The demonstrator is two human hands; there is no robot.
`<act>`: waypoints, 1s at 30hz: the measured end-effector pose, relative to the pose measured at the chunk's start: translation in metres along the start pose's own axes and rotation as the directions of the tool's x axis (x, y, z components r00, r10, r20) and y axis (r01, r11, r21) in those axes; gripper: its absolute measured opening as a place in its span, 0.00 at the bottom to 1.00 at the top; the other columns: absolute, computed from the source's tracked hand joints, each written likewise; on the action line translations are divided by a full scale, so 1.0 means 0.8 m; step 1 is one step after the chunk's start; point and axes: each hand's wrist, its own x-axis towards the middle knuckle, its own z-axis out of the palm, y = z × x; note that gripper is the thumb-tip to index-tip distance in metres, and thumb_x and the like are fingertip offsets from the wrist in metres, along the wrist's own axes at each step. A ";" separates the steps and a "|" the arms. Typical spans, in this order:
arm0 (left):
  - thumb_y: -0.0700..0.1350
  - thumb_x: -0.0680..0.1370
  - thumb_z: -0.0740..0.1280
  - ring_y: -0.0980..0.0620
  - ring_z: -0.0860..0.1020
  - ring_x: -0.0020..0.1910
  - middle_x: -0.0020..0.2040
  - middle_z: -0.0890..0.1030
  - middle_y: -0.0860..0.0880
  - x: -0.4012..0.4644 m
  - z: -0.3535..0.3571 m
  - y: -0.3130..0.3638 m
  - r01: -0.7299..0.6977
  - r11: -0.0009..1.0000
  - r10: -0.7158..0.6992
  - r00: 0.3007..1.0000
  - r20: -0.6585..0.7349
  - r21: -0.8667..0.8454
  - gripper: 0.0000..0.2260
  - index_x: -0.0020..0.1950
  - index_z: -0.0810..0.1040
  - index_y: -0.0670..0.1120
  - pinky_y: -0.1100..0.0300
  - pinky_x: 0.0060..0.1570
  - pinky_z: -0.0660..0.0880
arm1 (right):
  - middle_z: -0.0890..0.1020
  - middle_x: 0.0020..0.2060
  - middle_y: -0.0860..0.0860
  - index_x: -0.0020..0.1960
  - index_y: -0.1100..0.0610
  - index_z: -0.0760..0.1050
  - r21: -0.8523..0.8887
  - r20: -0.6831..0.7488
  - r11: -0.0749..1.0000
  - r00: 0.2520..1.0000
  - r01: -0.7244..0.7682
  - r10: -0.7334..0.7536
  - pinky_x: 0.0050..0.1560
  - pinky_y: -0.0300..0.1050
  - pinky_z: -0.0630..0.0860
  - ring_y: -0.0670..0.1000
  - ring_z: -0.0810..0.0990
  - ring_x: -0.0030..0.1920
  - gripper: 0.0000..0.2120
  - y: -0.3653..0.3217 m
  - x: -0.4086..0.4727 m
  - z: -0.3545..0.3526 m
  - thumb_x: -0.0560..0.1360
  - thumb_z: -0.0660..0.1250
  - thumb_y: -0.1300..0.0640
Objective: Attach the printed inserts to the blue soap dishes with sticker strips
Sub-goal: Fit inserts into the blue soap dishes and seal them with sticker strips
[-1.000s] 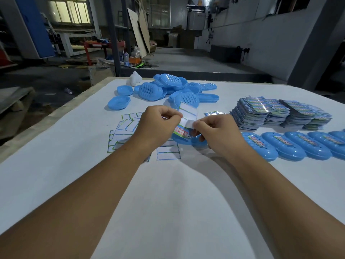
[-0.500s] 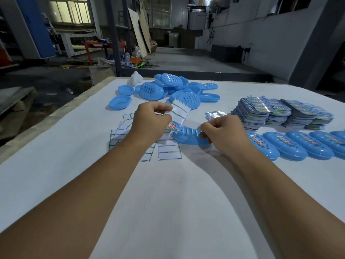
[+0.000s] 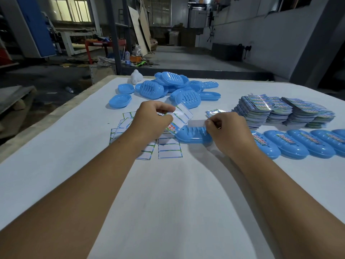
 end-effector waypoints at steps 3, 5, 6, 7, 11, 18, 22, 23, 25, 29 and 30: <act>0.41 0.73 0.71 0.59 0.81 0.40 0.41 0.83 0.56 0.003 -0.004 -0.006 0.060 0.996 -0.054 0.994 -0.099 0.066 0.08 0.49 0.85 0.52 0.68 0.36 0.74 | 0.80 0.29 0.53 0.34 0.57 0.79 0.071 -0.014 0.996 0.999 -0.048 0.050 0.35 0.46 0.71 0.55 0.77 0.34 0.13 -0.002 0.000 -0.003 0.76 0.64 0.55; 0.42 0.73 0.72 0.57 0.80 0.43 0.42 0.82 0.54 0.005 -0.008 -0.011 0.083 0.963 -0.044 0.987 -0.153 0.257 0.08 0.51 0.84 0.49 0.66 0.38 0.74 | 0.80 0.32 0.60 0.37 0.63 0.81 0.147 0.000 0.986 0.997 -0.075 0.076 0.32 0.44 0.69 0.53 0.72 0.30 0.13 -0.005 0.000 -0.002 0.73 0.64 0.55; 0.43 0.73 0.72 0.54 0.80 0.45 0.44 0.83 0.52 0.006 -0.011 -0.012 0.089 0.927 -0.034 0.988 -0.153 0.364 0.07 0.51 0.84 0.48 0.63 0.40 0.75 | 0.80 0.34 0.62 0.38 0.65 0.80 0.175 0.012 0.981 0.997 -0.081 0.080 0.31 0.43 0.67 0.50 0.69 0.30 0.13 -0.007 -0.001 -0.002 0.73 0.65 0.55; 0.44 0.74 0.72 0.51 0.80 0.47 0.46 0.83 0.50 0.006 -0.013 -0.013 0.094 0.880 -0.035 0.990 -0.134 0.466 0.07 0.51 0.84 0.48 0.60 0.43 0.76 | 0.80 0.34 0.62 0.38 0.66 0.80 0.199 0.024 0.976 0.996 -0.089 0.086 0.30 0.43 0.66 0.48 0.68 0.30 0.14 -0.009 -0.001 -0.001 0.72 0.66 0.55; 0.52 0.76 0.70 0.47 0.75 0.56 0.52 0.81 0.49 0.001 -0.014 -0.012 0.063 0.614 -0.026 0.998 -0.059 0.787 0.07 0.52 0.81 0.53 0.52 0.51 0.74 | 0.79 0.30 0.58 0.35 0.63 0.80 0.268 0.049 0.955 0.992 -0.125 0.116 0.29 0.40 0.67 0.46 0.68 0.26 0.13 -0.012 -0.005 -0.002 0.70 0.66 0.53; 0.50 0.73 0.75 0.63 0.77 0.30 0.32 0.82 0.55 -0.024 0.024 0.018 0.000 0.998 0.006 0.996 0.092 -0.066 0.05 0.39 0.84 0.51 0.71 0.28 0.72 | 0.74 0.21 0.43 0.30 0.57 0.76 0.308 0.009 0.945 0.994 -0.105 0.108 0.31 0.40 0.66 0.42 0.70 0.25 0.13 -0.017 -0.005 0.001 0.69 0.70 0.51; 0.47 0.76 0.73 0.65 0.79 0.33 0.35 0.85 0.56 -0.029 0.037 0.018 0.002 0.988 0.022 0.988 0.156 -0.151 0.06 0.38 0.84 0.51 0.74 0.31 0.73 | 0.74 0.21 0.41 0.29 0.54 0.75 0.333 -0.006 0.940 0.997 -0.073 0.079 0.31 0.40 0.66 0.42 0.70 0.25 0.14 -0.018 -0.004 0.003 0.69 0.72 0.50; 0.47 0.76 0.73 0.65 0.79 0.33 0.35 0.85 0.56 -0.029 0.038 0.018 0.012 0.986 0.015 0.987 0.162 -0.165 0.07 0.38 0.84 0.51 0.74 0.31 0.73 | 0.74 0.21 0.41 0.29 0.54 0.75 0.339 -0.006 0.938 0.997 -0.069 0.075 0.31 0.40 0.66 0.42 0.70 0.24 0.13 -0.018 -0.004 0.003 0.69 0.72 0.50; 0.47 0.76 0.72 0.66 0.79 0.34 0.36 0.85 0.57 -0.030 0.041 0.016 0.037 0.982 -0.004 0.984 0.177 -0.185 0.07 0.38 0.84 0.51 0.73 0.32 0.74 | 0.74 0.21 0.41 0.29 0.54 0.74 0.348 -0.006 0.936 0.998 -0.058 0.064 0.30 0.41 0.66 0.42 0.69 0.24 0.14 -0.016 -0.004 0.004 0.69 0.72 0.50; 0.48 0.77 0.73 0.66 0.81 0.38 0.38 0.85 0.59 -0.029 0.042 0.015 0.047 0.980 -0.010 0.982 0.186 -0.194 0.06 0.40 0.85 0.52 0.75 0.33 0.73 | 0.77 0.23 0.46 0.30 0.55 0.77 0.395 0.023 0.918 1.000 -0.028 0.020 0.32 0.40 0.68 0.42 0.69 0.26 0.12 -0.013 -0.002 0.005 0.71 0.71 0.53; 0.48 0.77 0.73 0.66 0.81 0.39 0.38 0.85 0.59 -0.029 0.041 0.014 0.044 0.980 -0.007 0.982 0.188 -0.194 0.05 0.41 0.84 0.52 0.76 0.33 0.72 | 0.79 0.25 0.49 0.31 0.56 0.78 0.410 0.034 0.912 0.999 -0.015 0.001 0.32 0.40 0.68 0.43 0.69 0.26 0.12 -0.011 -0.002 0.005 0.72 0.72 0.54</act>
